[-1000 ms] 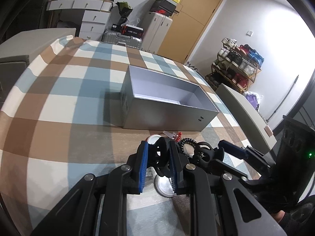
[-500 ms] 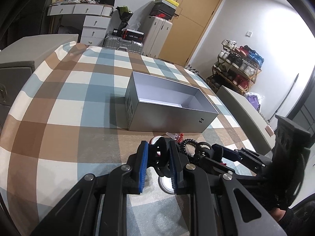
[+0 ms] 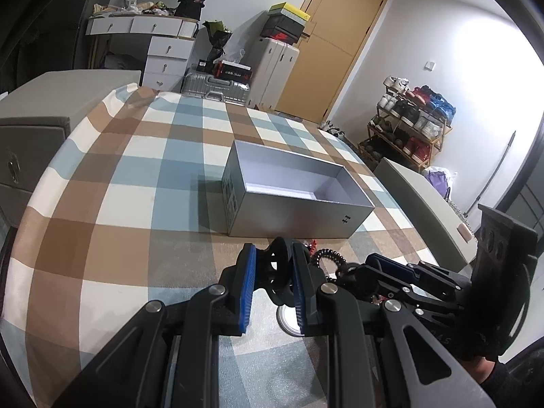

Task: Organize jewelry
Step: 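Close the right tool on another black claw clip while the left tool holds its clip, then carry both black clips into the silver box and open both tools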

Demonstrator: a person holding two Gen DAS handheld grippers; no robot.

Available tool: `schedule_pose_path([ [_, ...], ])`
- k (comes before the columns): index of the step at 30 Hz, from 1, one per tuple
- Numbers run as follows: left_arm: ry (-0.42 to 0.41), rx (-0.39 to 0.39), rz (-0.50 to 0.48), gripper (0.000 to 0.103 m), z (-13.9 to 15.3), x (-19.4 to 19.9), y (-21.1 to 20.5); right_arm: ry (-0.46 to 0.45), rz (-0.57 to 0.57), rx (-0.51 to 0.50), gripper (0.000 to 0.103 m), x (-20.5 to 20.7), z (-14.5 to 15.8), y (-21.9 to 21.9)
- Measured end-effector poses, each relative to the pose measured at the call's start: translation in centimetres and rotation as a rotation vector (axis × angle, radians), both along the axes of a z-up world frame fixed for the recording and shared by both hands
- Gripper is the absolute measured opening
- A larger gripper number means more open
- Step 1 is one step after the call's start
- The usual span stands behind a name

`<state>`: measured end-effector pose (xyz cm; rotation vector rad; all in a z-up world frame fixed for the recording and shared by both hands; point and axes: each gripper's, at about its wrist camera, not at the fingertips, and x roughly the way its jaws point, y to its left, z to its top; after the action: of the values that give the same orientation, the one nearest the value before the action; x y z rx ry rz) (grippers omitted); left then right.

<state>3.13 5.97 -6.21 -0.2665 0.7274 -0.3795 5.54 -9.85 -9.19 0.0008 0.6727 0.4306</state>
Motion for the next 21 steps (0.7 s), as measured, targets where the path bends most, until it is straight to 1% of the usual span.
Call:
schedule_pose_path([
  [5,-0.019,0.004,0.002,0.015,0.6,0.1,0.0,-0.022,0.000,0.050,0.027,-0.1,0.8,-0.5],
  [12,-0.029,0.016,-0.009,0.015,0.9,0.5,-0.7,-0.013,0.003,0.146,0.027,0.3,1.2,-1.9],
  [15,-0.030,0.018,-0.017,0.015,1.0,0.7,-1.1,-0.015,0.008,0.170,0.027,0.3,1.5,-2.3],
  [21,-0.044,0.024,-0.028,0.015,1.8,1.5,-1.8,-0.048,0.025,0.232,0.027,0.4,3.0,-3.3],
])
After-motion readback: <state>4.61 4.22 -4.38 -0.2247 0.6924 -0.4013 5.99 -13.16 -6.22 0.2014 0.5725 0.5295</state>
